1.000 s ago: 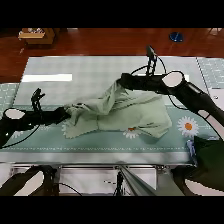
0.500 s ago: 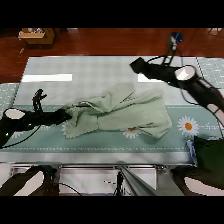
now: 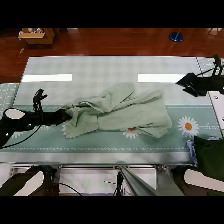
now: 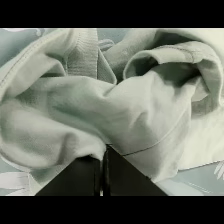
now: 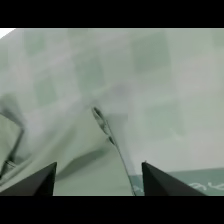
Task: Fold the shirts.
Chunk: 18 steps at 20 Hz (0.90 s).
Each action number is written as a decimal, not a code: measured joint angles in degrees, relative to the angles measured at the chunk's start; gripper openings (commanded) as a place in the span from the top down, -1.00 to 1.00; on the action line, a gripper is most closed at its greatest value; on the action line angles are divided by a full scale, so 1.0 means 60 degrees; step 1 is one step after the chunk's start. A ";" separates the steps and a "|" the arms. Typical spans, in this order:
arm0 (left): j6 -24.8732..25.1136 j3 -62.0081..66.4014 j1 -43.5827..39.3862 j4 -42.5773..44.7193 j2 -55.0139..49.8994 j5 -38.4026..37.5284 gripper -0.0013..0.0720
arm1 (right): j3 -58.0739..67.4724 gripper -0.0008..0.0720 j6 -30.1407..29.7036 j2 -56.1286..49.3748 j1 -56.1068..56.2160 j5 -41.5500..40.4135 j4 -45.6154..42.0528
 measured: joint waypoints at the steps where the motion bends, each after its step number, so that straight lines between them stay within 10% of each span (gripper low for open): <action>1: 0.0004 0.0000 0.0000 -0.0004 0.0000 -0.0004 0.89 | 0.0004 -0.61 -0.0138 -0.0197 -0.0091 0.0277 -0.0007; 18: 0.0015 0.0000 0.0000 -0.0004 0.0000 -0.0015 0.89 | 0.0004 -0.49 -0.0849 -0.2116 0.1249 -0.0612 0.1545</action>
